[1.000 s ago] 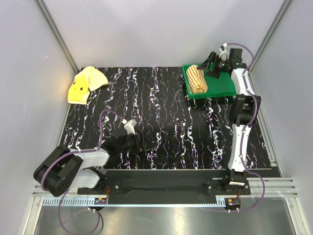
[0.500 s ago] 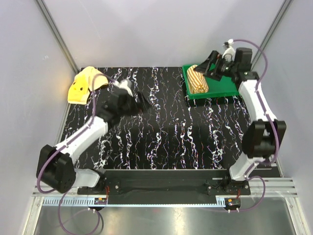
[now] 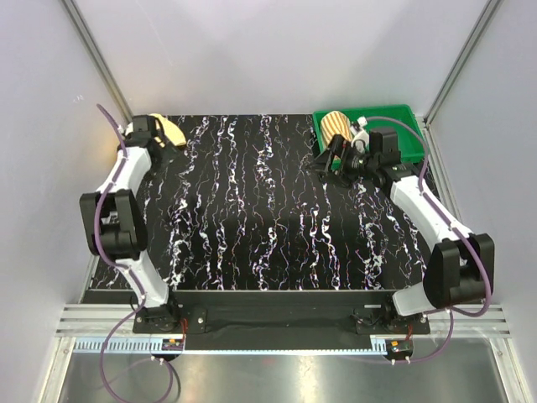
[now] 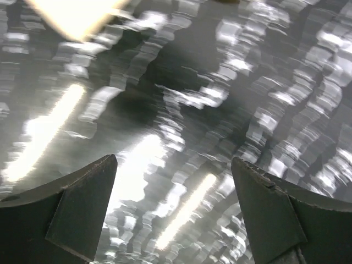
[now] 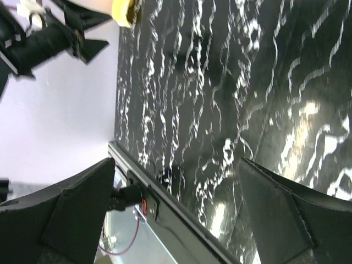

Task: Roll the towels
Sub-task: Move the towel to the center of the board

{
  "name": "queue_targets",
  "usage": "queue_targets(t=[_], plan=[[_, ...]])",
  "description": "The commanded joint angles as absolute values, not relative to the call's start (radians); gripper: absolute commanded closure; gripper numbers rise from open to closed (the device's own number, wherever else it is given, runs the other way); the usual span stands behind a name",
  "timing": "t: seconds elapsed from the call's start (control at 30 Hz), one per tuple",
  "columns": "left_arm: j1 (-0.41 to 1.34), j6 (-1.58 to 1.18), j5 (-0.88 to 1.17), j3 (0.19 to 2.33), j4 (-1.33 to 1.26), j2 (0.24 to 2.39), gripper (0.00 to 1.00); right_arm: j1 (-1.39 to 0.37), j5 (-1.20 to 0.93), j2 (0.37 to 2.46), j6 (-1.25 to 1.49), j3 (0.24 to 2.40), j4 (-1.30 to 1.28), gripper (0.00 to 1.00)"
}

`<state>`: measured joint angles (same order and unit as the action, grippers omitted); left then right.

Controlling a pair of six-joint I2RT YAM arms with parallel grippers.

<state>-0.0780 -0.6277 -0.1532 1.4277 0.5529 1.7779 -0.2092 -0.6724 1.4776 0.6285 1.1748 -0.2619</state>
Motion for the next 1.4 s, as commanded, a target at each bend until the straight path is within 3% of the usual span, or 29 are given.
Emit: queue_targets(t=[0.0, 0.4, 0.53, 0.83, 0.87, 0.93, 1.03, 1.07, 1.17, 1.37], plan=[[-0.127, -0.578, -0.248, 1.537, 0.640, 1.883, 0.10, -0.216, -0.653, 1.385, 0.630, 1.102, -0.262, 0.00], [-0.155, -0.448, -0.397, 1.945, 0.787, 2.226, 0.09, -0.236, -0.696, 1.361, 0.601, 0.965, -0.249, 0.00], [-0.164, -0.431, -0.439, 2.184, 0.917, 2.396, 0.10, -0.238, -0.706, 1.382, 0.589, 0.956, -0.245, 0.00], [-0.201, -0.417, -0.428, 2.203, 0.911, 2.468, 0.23, -0.238, -0.716, 1.428, 0.584, 0.943, -0.224, 0.00], [-0.206, -0.414, -0.425, 2.198, 0.911, 2.470, 0.31, -0.238, -0.715, 1.431, 0.583, 0.945, -0.222, 0.00], [-0.215, -0.408, -0.414, 2.204, 0.913, 2.474, 0.36, -0.238, -0.713, 1.434, 0.581, 0.945, -0.222, 0.00], [-0.227, -0.402, -0.394, 2.204, 0.904, 2.471, 0.64, -0.238, -0.713, 1.447, 0.581, 0.943, -0.218, 0.00], [-0.233, -0.402, -0.381, 2.207, 0.904, 2.474, 0.82, -0.238, -0.715, 1.447, 0.583, 0.942, -0.218, 0.00], [-0.235, -0.384, -0.347, 2.224, 0.907, 2.482, 1.00, -0.238, -0.709, 1.434, 0.580, 0.939, -0.227, 0.00], [-0.195, -0.403, -0.304, 2.134, 0.920, 2.317, 1.00, -0.238, -0.661, 1.382, 0.549, 0.957, -0.305, 0.00]])
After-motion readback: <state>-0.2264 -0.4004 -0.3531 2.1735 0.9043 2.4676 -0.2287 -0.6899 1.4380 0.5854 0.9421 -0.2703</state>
